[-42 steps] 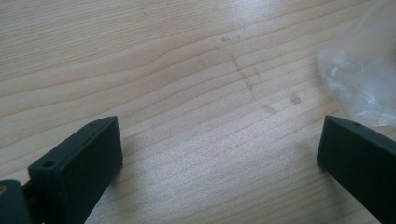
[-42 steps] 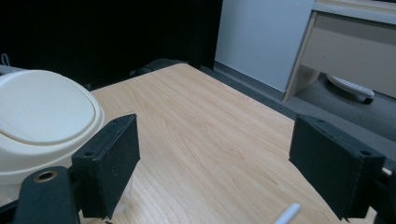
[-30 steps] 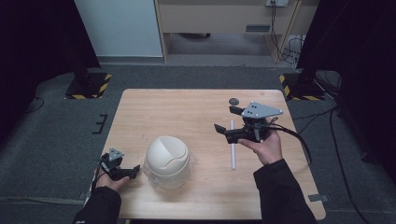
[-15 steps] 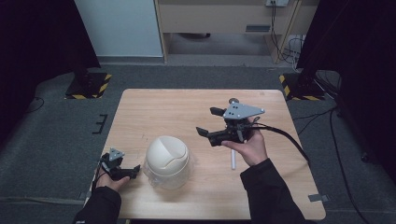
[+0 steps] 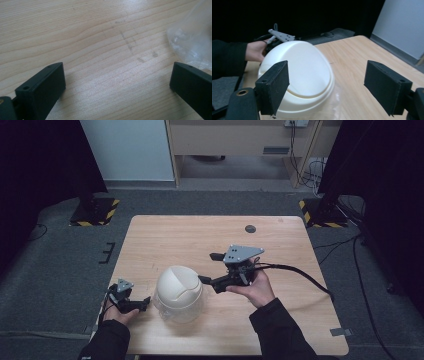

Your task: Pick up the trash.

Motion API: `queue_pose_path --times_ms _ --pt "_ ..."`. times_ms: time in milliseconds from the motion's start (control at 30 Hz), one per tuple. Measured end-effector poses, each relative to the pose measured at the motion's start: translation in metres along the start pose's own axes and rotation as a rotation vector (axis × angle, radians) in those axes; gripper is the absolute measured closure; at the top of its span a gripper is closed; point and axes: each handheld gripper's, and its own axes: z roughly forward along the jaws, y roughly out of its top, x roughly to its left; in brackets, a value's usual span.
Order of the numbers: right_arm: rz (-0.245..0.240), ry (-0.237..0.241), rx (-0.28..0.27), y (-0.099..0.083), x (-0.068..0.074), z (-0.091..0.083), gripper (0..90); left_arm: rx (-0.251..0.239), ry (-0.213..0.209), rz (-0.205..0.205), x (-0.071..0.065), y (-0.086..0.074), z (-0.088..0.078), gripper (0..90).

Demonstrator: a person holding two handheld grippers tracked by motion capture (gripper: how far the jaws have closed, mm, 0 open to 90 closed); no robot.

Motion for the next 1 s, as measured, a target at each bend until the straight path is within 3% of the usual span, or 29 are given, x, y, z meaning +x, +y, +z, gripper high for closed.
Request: queue_pose_path --times_ms 400,567,1000 --pt "0.017 0.105 0.017 -0.014 0.016 0.019 19.8 0.001 -0.001 0.003 0.000 0.000 0.000 0.0" --pt "-0.025 0.136 0.067 -0.015 0.027 0.031 19.5 0.001 -0.001 0.004 0.000 0.000 0.000 0.0" --pt "-0.009 0.167 0.140 -0.027 0.034 0.051 20.6 0.002 -0.004 0.005 0.000 0.001 0.000 0.0"
